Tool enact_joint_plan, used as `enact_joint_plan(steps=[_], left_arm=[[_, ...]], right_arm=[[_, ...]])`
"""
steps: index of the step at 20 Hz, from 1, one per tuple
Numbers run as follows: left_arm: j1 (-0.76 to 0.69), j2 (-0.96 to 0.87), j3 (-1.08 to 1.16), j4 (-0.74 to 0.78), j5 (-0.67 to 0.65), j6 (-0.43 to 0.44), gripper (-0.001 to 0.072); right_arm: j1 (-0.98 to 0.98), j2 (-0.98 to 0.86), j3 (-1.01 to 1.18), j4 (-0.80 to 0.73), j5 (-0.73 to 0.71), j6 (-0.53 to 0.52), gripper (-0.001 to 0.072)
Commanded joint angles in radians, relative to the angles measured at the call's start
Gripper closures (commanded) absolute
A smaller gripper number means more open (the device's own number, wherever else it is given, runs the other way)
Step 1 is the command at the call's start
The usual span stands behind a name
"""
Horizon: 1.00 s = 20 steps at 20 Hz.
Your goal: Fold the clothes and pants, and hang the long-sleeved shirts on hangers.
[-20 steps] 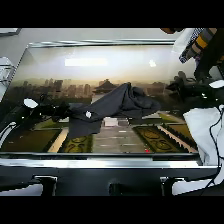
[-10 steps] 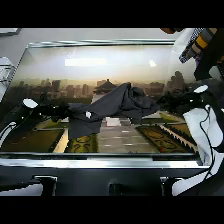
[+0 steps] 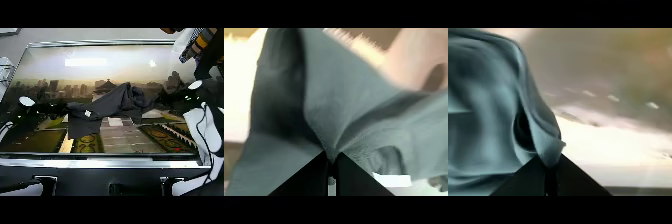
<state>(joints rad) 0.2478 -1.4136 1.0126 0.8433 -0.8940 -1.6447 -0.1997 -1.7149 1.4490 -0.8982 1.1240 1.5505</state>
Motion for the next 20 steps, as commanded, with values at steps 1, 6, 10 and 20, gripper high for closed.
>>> enact_joint_plan(steps=[1,6,10,20], left_arm=[[0.041,0.083,0.119,-0.001,-0.023,0.015,0.0689],[0.168,0.285,0.436,-0.001,-0.080,-0.030,0.0689],[0.296,0.447,0.597,-0.001,-0.158,-0.085,0.0690],[0.386,0.632,0.615,0.003,-0.471,-0.196,0.0689]], right_arm=[[0.003,0.175,0.085,-0.050,-0.084,-0.017,0.0677],[0.003,0.466,0.267,-0.349,-0.198,0.099,0.0676],[0.003,0.687,0.357,-0.523,-0.187,0.148,0.0676],[0.003,0.931,0.360,-0.496,-0.119,0.233,0.0676]])
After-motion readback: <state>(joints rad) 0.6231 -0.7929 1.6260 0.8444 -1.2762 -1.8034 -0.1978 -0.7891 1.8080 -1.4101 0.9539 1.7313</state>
